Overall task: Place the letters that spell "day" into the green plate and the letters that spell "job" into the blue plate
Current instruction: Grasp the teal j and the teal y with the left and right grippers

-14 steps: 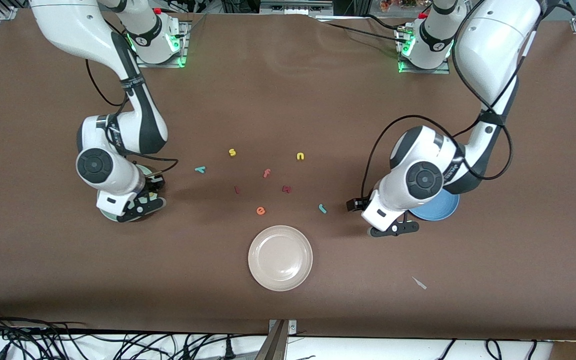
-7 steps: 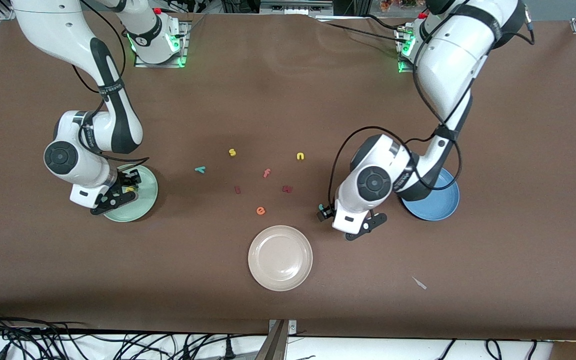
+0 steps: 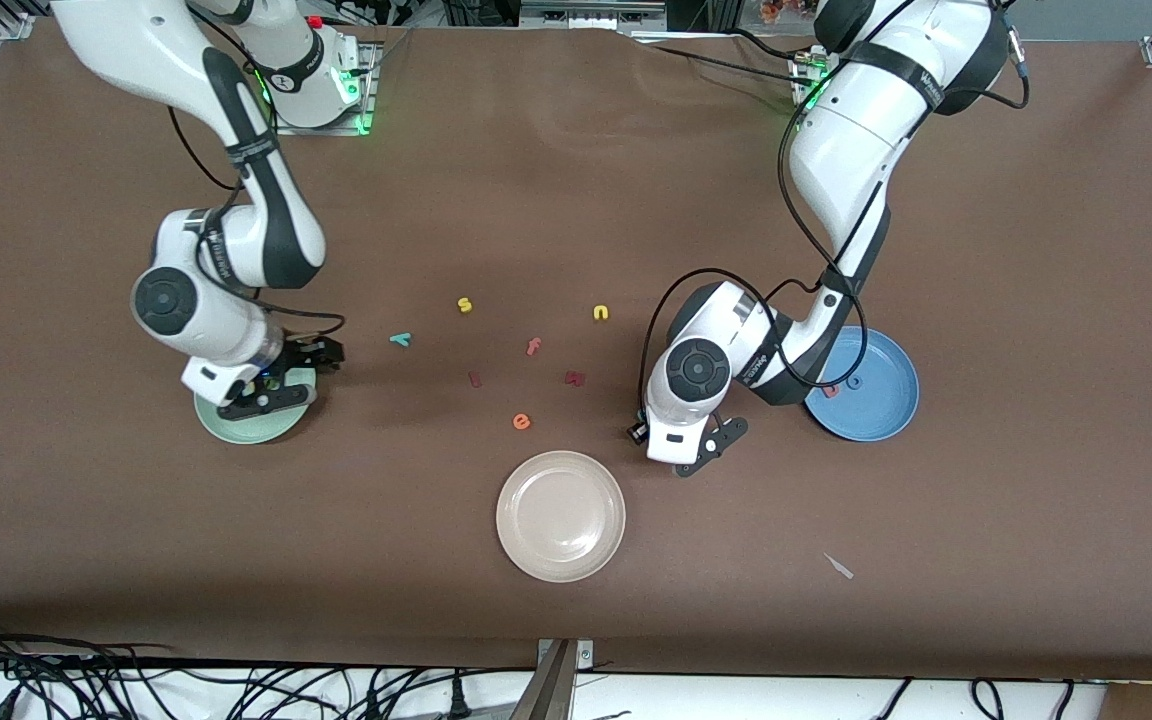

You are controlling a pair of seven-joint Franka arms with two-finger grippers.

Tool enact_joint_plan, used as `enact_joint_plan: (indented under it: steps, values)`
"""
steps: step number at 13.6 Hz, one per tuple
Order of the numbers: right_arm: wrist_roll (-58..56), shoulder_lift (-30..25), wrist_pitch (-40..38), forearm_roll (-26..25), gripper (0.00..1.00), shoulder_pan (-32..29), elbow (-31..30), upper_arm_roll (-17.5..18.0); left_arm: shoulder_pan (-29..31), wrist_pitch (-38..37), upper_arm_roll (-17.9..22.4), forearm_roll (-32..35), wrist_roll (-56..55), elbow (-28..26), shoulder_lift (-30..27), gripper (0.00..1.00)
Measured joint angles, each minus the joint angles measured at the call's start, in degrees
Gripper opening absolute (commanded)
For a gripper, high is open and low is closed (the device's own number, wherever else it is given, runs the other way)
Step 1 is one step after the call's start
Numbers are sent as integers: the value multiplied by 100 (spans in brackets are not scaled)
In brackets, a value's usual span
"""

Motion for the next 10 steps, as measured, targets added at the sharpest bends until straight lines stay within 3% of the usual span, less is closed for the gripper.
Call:
enact_joint_plan:
  steps: [3,5,7,9,10]
  values:
    - [950,-35,924,0,100,29,-603,462,-1,237,0,-123,-78,0,20,64]
    - [1339,-43,1208,0,100,85,-882,639,-16,274,-11,-263,-90,1,20,50]
    - [1636,-47,1252,0,100,241,-991,674,-49,274,-23,-265,-92,-6,24,22]
    - [1795,-47,1253,0,100,337,-1027,678,-125,270,-34,-289,-119,-13,30,0]
    - [1840,-43,1253,0,100,365,-1050,679,-148,270,-34,-296,-132,-12,29,0]
